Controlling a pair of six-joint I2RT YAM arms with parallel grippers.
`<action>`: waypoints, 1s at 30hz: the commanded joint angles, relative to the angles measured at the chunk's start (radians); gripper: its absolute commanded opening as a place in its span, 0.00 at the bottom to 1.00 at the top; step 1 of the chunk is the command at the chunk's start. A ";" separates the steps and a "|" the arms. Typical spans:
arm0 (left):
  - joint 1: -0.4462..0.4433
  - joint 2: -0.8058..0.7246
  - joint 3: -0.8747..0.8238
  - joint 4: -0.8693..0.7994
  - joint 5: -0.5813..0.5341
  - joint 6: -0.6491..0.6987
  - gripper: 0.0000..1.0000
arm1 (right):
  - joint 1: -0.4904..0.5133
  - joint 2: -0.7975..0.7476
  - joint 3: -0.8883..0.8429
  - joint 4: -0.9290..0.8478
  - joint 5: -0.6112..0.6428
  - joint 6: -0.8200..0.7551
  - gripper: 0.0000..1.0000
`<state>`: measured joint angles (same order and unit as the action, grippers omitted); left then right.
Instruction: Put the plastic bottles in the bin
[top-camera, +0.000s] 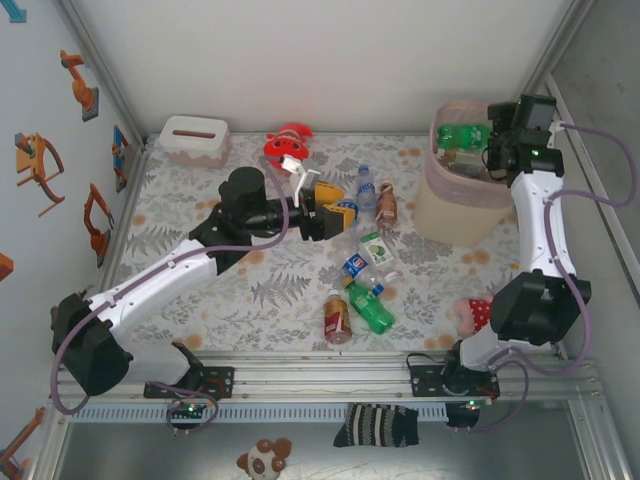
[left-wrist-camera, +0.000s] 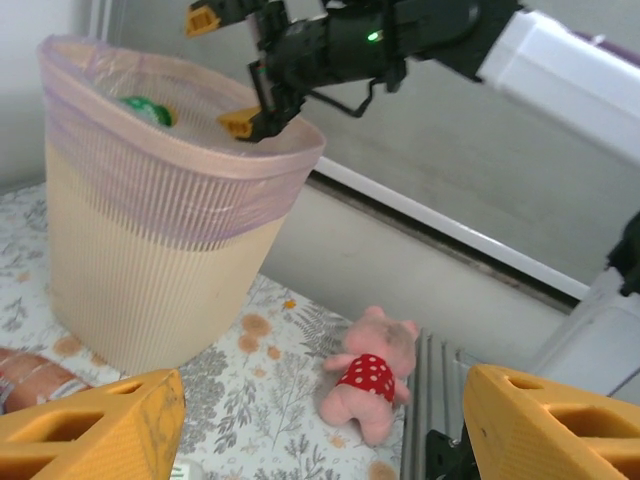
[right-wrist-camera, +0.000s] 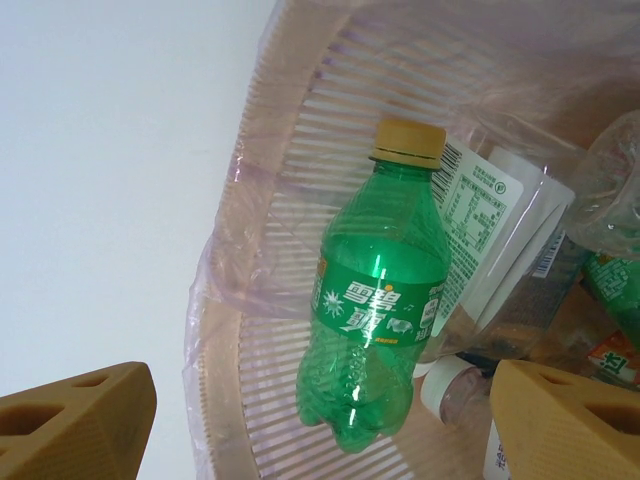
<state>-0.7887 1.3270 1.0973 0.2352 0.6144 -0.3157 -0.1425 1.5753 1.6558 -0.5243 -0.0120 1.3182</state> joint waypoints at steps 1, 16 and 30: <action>-0.008 0.018 0.051 -0.068 -0.059 0.020 0.72 | 0.004 -0.040 0.012 -0.023 0.018 -0.103 0.86; -0.025 0.178 0.242 -0.483 -0.428 -0.027 0.69 | 0.004 -0.198 -0.015 -0.003 -0.114 -0.513 0.83; -0.026 0.394 0.376 -0.720 -0.546 -0.181 0.69 | 0.004 -0.272 -0.044 -0.070 -0.094 -0.582 0.83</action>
<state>-0.8112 1.6894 1.4334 -0.4034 0.0956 -0.4397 -0.1425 1.3315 1.6222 -0.5781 -0.1181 0.7723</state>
